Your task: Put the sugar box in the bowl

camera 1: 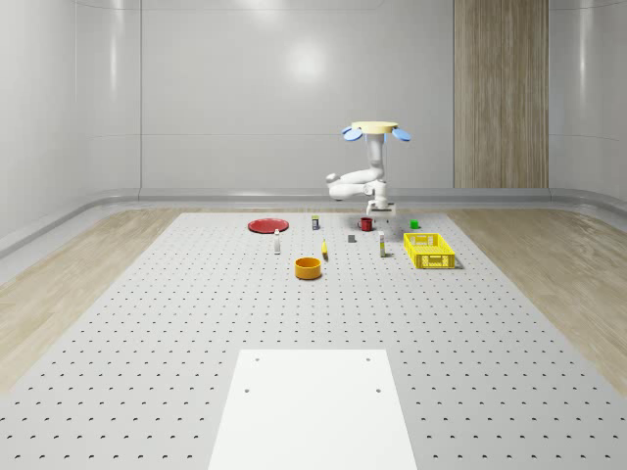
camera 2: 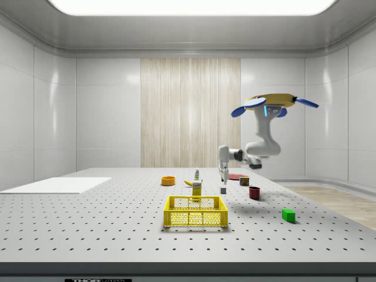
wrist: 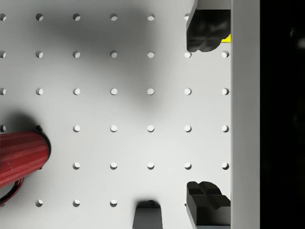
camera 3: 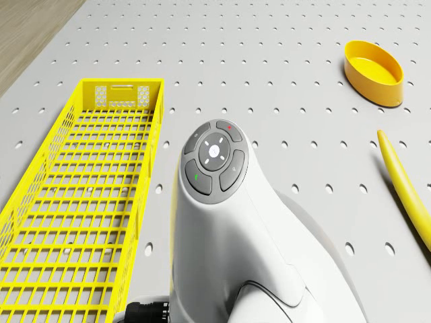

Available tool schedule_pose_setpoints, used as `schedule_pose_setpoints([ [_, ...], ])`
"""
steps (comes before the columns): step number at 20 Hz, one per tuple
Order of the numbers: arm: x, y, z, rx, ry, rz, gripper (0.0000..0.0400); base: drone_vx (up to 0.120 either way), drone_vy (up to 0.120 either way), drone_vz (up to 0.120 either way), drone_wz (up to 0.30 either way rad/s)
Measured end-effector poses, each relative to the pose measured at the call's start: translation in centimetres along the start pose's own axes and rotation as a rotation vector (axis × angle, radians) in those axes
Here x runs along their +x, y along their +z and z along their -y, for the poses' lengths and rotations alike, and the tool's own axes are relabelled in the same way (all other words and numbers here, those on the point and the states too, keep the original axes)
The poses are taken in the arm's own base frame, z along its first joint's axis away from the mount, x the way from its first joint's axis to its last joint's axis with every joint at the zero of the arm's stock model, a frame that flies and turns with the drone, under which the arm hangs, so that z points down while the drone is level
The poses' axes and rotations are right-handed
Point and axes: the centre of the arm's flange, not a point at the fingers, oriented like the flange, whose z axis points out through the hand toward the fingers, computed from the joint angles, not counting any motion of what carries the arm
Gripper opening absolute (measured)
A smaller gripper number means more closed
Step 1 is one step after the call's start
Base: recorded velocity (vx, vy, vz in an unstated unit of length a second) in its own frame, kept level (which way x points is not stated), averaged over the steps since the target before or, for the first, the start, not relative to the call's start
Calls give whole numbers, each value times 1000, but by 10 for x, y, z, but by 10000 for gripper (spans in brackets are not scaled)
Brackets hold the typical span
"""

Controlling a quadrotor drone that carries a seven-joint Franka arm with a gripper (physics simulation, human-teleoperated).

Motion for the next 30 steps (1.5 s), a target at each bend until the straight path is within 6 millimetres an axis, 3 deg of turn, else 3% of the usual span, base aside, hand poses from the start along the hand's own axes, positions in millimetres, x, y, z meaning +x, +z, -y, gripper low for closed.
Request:
schedule_pose_setpoints([
  [4, 0, 0, 0, 0, 0, 0, 400, 120, -80, 0, 0],
  [30, 0, 0, 0, 0, 0, 0, 400, 120, -14, 0, 0],
])
